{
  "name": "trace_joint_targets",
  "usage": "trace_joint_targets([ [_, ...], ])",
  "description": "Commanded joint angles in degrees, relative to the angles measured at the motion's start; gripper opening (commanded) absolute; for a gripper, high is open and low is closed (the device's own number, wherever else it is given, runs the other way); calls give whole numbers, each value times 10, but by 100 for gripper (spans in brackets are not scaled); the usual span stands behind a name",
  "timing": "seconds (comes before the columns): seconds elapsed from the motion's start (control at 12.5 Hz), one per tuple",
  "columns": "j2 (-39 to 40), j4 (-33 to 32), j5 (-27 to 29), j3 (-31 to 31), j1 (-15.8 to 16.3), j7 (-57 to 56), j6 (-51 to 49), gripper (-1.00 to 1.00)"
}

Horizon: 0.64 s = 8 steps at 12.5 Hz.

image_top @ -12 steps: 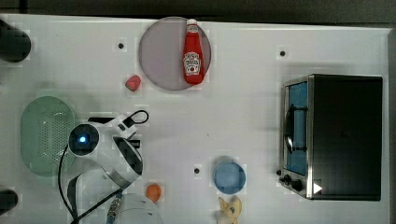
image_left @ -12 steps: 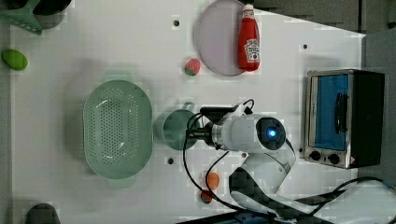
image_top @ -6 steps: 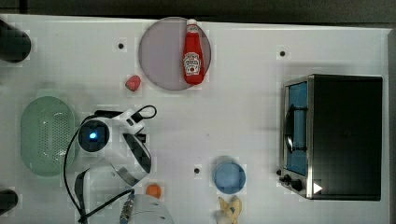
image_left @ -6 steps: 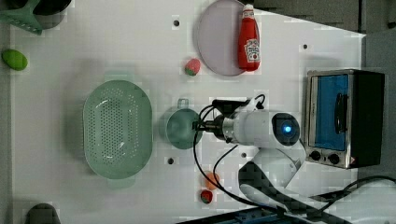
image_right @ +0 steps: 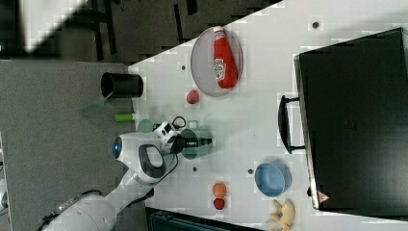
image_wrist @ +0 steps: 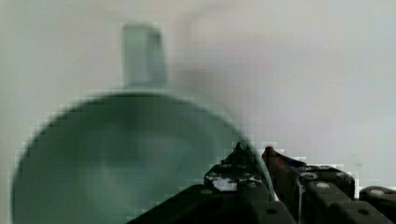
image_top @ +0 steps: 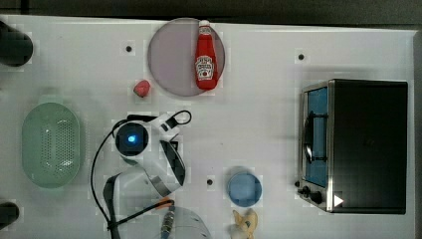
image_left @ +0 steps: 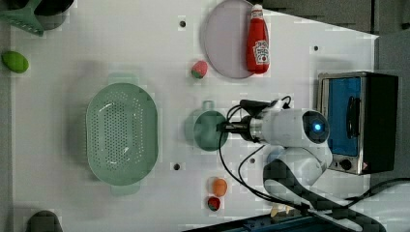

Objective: Drag mug left to right.

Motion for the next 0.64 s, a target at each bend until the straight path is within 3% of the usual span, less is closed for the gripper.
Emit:
trace_joint_targets([
  [0.08, -25, -17, -3, 3, -39, -72, -2, -65],
  [0.64, -33, -29, -3, -1, -105, -171, -3, -65],
])
